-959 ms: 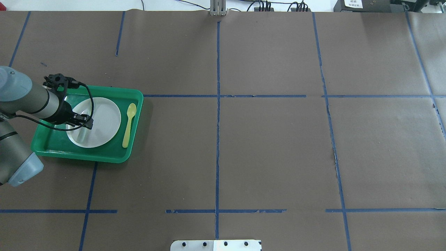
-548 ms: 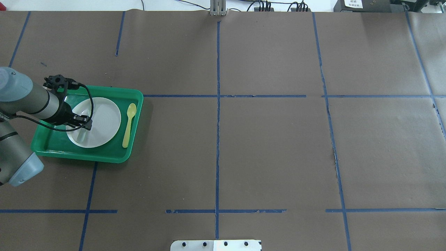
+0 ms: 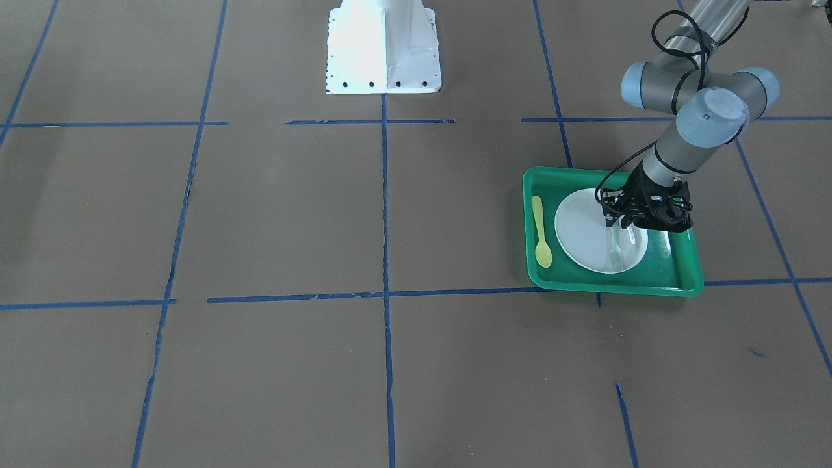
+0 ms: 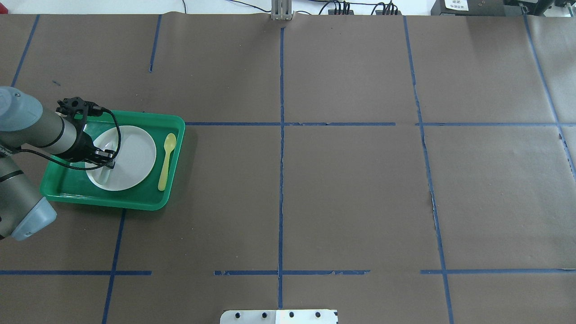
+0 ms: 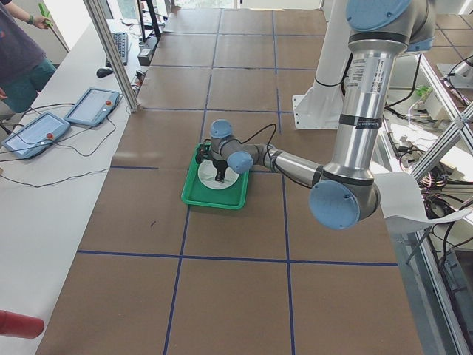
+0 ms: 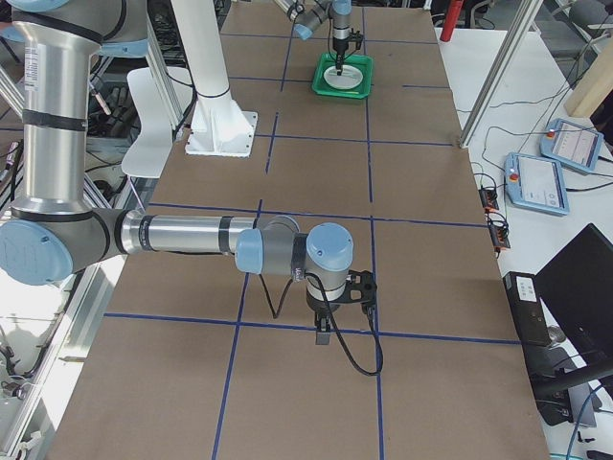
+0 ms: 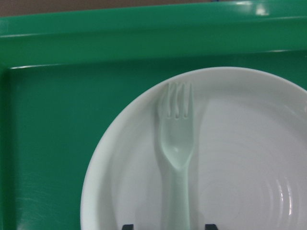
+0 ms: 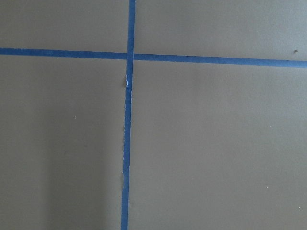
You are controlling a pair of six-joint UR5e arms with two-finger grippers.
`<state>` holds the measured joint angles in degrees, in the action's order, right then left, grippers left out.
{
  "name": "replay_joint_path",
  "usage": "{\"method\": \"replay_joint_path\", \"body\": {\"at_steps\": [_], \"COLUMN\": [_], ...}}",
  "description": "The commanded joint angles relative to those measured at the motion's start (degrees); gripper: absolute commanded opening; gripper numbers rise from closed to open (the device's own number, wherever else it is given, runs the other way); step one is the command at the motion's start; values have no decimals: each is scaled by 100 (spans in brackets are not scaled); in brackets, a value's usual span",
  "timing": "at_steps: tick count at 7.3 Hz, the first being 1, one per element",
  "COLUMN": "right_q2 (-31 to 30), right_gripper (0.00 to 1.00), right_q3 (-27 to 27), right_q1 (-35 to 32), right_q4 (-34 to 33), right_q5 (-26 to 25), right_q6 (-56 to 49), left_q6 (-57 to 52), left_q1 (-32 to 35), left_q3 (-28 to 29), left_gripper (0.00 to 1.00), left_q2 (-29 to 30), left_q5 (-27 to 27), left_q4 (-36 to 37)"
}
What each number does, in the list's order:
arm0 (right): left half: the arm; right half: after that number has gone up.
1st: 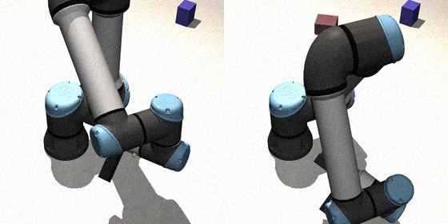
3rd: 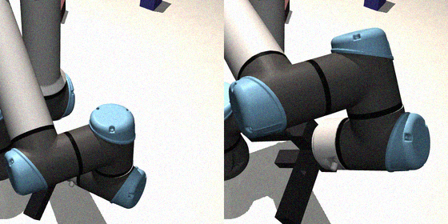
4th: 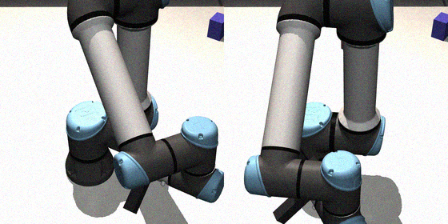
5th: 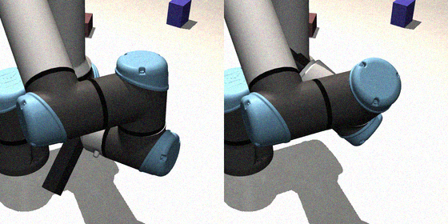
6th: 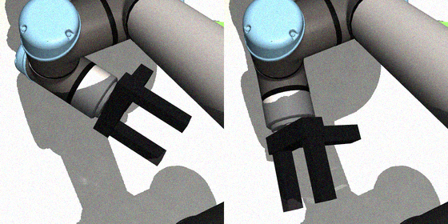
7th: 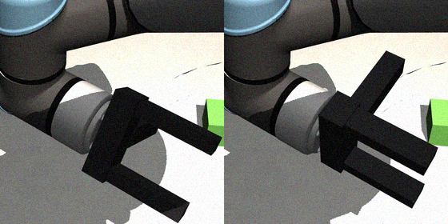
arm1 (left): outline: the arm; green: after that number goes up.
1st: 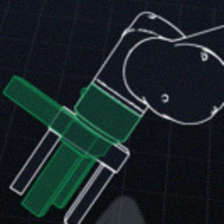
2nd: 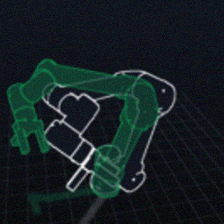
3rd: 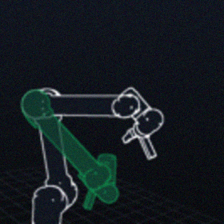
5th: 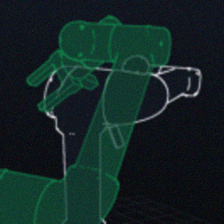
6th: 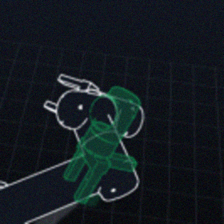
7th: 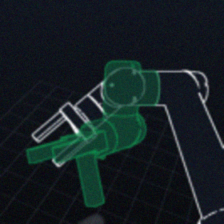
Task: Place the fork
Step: 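Lower the left gripper and close it on the fork handle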
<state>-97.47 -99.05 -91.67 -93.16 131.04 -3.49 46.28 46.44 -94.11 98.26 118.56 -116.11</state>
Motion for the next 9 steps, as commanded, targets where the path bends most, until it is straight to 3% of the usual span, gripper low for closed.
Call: {"method": "replay_joint_path", "body": {"at_steps": [1,2,3,4,9], "right_q2": [0,0,0,0,0], "right_gripper": [100,100,100,100,100], "right_q3": [0,0,0,0,0], "right_q1": [0,0,0,0,0], "right_q4": [0,0,0,0,0], "right_q5": [0,0,0,0,0], "right_q6": [-2,-2,-2,6,-2], "left_q6": [13,13,13,13,4], "left_q1": [-3,-3,-3,-3,49], "left_q3": [-2,-2,6,15,-151], "left_gripper": [38,28,9,2,0], "left_q2": [0,0,0,0,-44], "left_q5": [1,10,10,10,458], "left_q4": [0,0,0,0,35]}}
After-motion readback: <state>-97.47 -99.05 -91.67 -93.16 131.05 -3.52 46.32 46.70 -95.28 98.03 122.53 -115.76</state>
